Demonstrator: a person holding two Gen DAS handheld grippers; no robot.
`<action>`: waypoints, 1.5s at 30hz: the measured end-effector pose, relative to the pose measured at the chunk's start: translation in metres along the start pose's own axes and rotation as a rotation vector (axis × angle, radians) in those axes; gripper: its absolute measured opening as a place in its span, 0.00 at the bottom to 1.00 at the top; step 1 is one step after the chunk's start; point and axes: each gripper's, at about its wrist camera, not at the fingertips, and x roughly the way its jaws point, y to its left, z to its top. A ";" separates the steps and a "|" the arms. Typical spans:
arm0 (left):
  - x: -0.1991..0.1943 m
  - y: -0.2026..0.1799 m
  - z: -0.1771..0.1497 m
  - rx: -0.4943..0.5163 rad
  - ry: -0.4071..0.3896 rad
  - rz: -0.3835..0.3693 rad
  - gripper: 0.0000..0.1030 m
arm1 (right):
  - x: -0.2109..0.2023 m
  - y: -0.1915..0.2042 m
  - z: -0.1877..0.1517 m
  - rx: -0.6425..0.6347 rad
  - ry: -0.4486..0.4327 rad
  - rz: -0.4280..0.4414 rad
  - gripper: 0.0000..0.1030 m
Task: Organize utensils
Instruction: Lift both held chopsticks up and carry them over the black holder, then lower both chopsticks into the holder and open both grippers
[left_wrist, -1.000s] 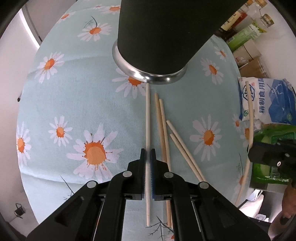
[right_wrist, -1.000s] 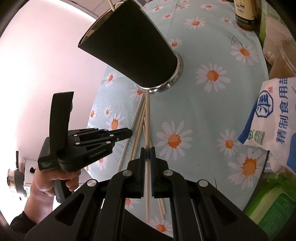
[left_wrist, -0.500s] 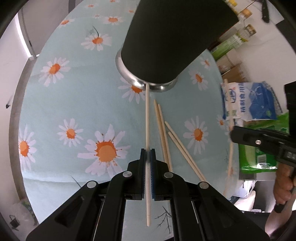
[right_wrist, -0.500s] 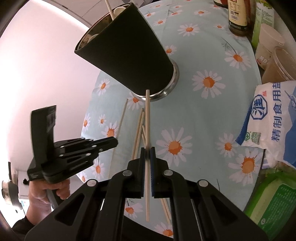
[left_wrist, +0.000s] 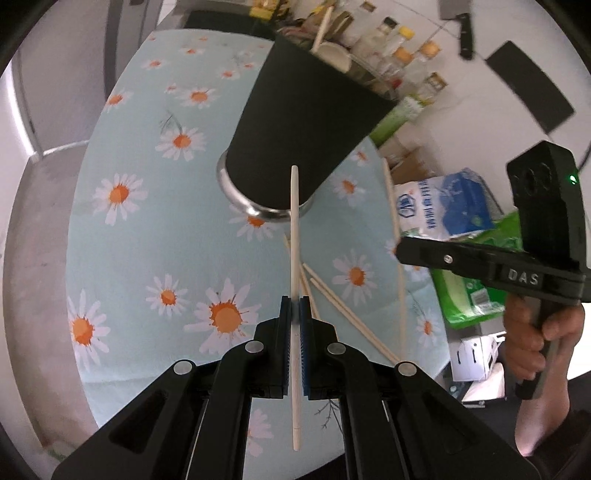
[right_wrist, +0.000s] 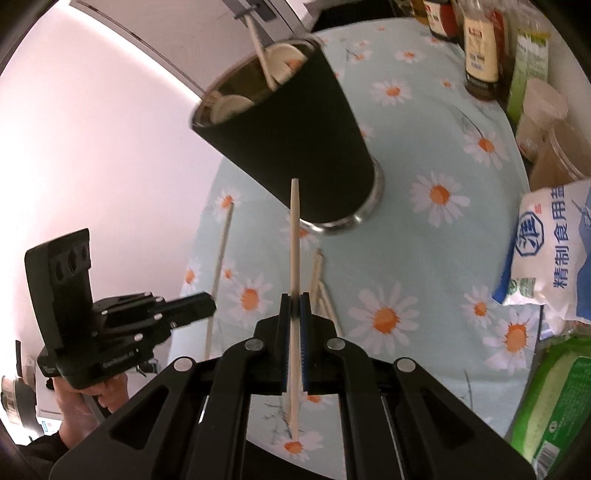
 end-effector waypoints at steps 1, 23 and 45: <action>-0.006 -0.001 0.000 0.016 -0.011 -0.021 0.03 | -0.001 0.004 0.000 -0.005 -0.016 0.010 0.05; -0.084 -0.032 0.050 0.199 -0.350 -0.181 0.03 | -0.047 0.045 0.038 -0.111 -0.332 0.143 0.06; -0.102 -0.039 0.121 0.277 -0.669 -0.248 0.03 | -0.113 0.056 0.103 -0.151 -0.764 0.048 0.06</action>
